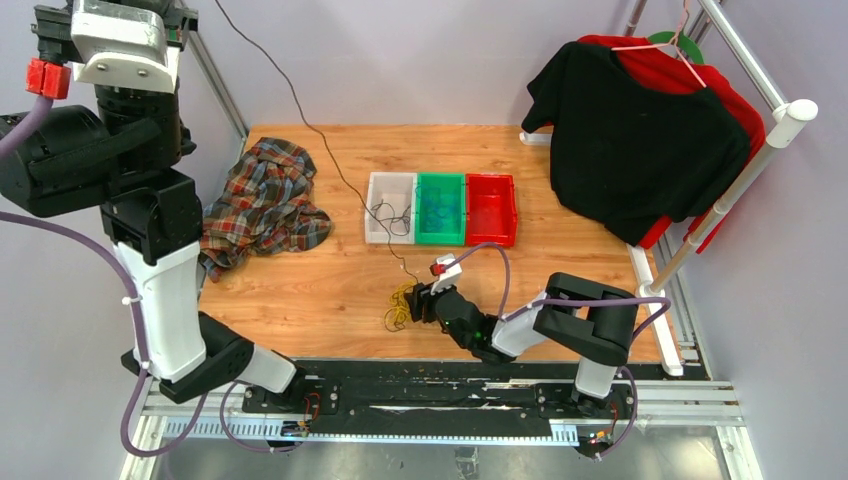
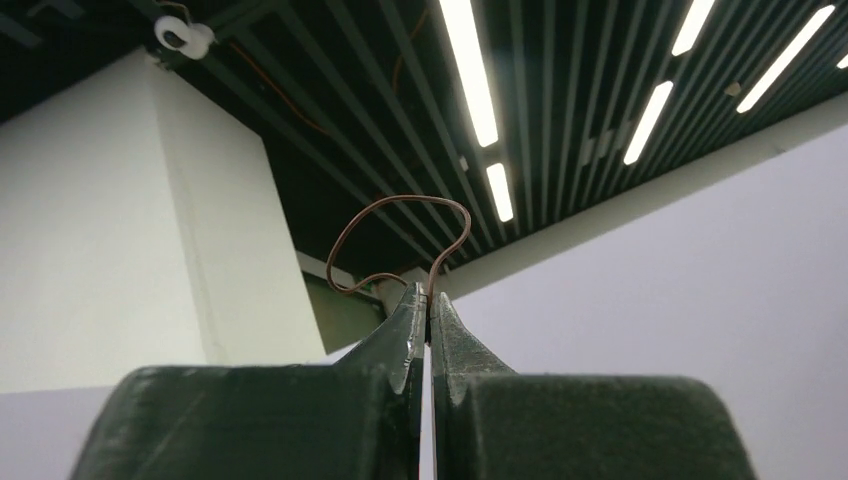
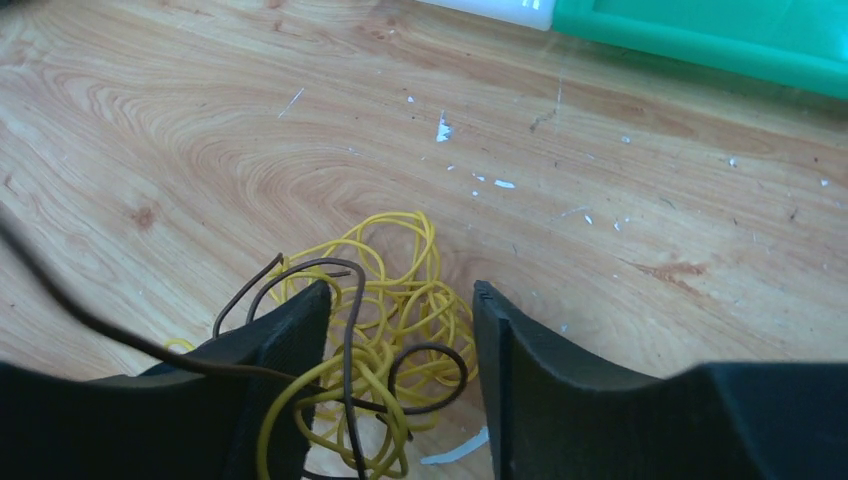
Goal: Untangle the cables
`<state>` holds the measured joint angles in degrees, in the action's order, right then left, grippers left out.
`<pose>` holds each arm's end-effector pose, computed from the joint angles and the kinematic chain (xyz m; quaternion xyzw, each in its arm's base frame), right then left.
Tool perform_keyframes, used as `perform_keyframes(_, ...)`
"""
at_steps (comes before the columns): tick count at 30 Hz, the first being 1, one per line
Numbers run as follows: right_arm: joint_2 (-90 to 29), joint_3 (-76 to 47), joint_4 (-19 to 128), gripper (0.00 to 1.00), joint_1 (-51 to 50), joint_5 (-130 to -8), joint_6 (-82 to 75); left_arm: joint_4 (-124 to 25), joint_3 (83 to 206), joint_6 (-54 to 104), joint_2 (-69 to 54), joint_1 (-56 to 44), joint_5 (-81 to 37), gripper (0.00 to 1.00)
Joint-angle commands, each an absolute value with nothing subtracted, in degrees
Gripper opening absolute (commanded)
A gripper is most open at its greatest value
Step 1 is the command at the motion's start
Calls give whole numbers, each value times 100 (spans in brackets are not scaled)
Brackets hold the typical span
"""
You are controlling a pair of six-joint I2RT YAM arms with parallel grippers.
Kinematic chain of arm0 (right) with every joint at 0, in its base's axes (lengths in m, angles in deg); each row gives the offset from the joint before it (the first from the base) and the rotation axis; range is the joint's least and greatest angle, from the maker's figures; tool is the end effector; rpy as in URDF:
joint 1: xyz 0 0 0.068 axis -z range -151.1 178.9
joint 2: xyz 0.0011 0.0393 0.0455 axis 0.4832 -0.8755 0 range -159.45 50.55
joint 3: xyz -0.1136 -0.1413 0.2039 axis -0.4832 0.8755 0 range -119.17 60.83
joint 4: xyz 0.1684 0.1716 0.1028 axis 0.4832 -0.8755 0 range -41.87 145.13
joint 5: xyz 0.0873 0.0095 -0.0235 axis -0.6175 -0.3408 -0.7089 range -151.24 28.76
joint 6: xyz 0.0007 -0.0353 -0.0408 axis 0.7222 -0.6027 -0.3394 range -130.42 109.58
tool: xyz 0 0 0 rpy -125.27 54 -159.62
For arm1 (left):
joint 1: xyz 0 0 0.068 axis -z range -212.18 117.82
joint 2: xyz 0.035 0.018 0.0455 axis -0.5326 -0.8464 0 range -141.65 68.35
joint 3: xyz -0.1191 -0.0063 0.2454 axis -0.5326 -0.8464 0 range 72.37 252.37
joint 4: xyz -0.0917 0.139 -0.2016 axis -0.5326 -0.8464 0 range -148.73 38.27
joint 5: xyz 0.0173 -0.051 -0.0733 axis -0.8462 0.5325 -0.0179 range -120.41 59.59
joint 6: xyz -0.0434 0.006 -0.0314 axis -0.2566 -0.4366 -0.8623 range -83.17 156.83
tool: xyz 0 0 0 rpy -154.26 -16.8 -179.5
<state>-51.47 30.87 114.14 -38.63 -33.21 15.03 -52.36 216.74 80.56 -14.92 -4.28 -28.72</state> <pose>0.1341 0.2803 0.1333 -0.1321 0.7631 0.3072 0.5531 0.0957 -0.0519 0.7146 0.1606 0.1982 0.1295 0.9582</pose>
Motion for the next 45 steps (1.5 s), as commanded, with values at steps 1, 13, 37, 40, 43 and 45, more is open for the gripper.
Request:
perform_keyframes(1, -5118, 3277, 11530, 58, -3978, -2968, 1869, -3811, 21704, 8637, -1600, -405, -2898, 0)
perform_keyframes(13, -4941, 3526, 11442, 73, -4045, -2655, 2220, -2490, 22117, 9510, -1857, -397, -2173, 1)
perform_keyframes(37, -3121, 2264, 10670, 42, -3746, -4598, 262, -6005, 16598, 7810, 1890, -406, -1711, 1)
perform_keyframes(40, -3185, 2223, 10502, 49, -3693, -4814, 268, -6319, 16403, 7966, 1968, -406, -1844, 1)
perform_keyframes(43, -3248, 2317, 10444, 51, -3572, -4913, 446, -6647, 16145, 8309, 2001, -405, -2222, 0)
perform_keyframes(45, -3253, 2405, 10367, 52, -3472, -4962, 554, -7294, 16021, 8569, 1964, -406, -2541, 1)
